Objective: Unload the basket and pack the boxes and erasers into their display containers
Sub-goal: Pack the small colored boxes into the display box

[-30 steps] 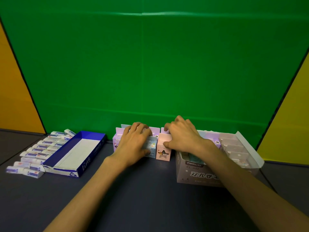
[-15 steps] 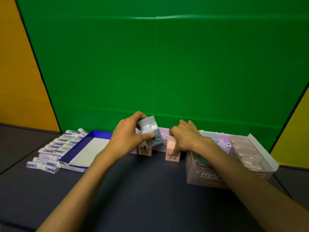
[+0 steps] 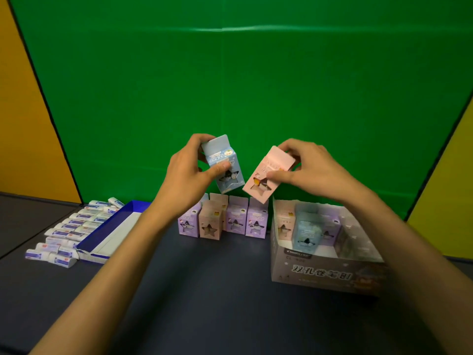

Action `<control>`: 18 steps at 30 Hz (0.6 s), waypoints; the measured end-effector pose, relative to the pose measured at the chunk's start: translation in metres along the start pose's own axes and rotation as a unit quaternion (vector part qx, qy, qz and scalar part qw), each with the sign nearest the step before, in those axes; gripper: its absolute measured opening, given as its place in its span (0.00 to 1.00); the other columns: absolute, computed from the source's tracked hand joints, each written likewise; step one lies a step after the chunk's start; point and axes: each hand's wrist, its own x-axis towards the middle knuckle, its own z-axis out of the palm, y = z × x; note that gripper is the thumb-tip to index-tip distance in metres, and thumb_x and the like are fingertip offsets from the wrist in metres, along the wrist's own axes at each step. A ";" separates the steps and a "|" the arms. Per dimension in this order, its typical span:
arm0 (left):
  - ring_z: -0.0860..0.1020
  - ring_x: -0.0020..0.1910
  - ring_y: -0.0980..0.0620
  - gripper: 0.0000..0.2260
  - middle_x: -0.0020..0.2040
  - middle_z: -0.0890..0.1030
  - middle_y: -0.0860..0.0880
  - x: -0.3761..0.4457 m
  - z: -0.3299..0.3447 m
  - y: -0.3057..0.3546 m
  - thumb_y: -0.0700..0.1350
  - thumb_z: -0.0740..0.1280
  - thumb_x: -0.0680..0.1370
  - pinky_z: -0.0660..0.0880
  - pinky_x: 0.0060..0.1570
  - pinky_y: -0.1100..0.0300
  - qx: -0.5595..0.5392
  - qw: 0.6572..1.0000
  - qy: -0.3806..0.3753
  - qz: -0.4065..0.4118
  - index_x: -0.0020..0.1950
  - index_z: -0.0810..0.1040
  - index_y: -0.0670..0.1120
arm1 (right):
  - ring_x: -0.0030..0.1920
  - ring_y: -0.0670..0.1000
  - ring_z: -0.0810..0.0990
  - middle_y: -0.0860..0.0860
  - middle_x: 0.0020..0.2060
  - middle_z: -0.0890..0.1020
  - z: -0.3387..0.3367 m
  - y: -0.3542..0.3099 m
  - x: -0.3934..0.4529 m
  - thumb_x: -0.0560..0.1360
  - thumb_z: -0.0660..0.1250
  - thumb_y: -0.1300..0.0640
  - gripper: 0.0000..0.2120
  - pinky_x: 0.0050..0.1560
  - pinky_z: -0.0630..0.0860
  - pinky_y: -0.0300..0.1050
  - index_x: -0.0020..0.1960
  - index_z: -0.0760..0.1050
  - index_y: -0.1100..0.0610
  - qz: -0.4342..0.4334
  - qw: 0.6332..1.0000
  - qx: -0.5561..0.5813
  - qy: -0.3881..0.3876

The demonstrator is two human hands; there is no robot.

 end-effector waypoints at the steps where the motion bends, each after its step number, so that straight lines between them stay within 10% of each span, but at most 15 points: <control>1: 0.77 0.50 0.62 0.19 0.51 0.79 0.60 0.001 0.005 0.003 0.49 0.74 0.75 0.76 0.47 0.57 -0.005 1.000 -0.001 0.002 0.63 0.73 0.49 | 0.45 0.40 0.81 0.41 0.46 0.83 -0.009 0.006 -0.003 0.70 0.78 0.51 0.18 0.46 0.79 0.41 0.57 0.77 0.52 0.004 1.000 0.001 0.008; 18: 0.76 0.49 0.62 0.19 0.50 0.78 0.60 0.002 0.055 0.032 0.48 0.75 0.75 0.72 0.43 0.69 0.018 0.997 -0.057 0.042 0.63 0.73 0.49 | 0.45 0.43 0.82 0.47 0.48 0.84 -0.002 0.082 -0.028 0.67 0.81 0.58 0.19 0.50 0.82 0.48 0.55 0.77 0.53 0.074 0.995 -0.025 -0.064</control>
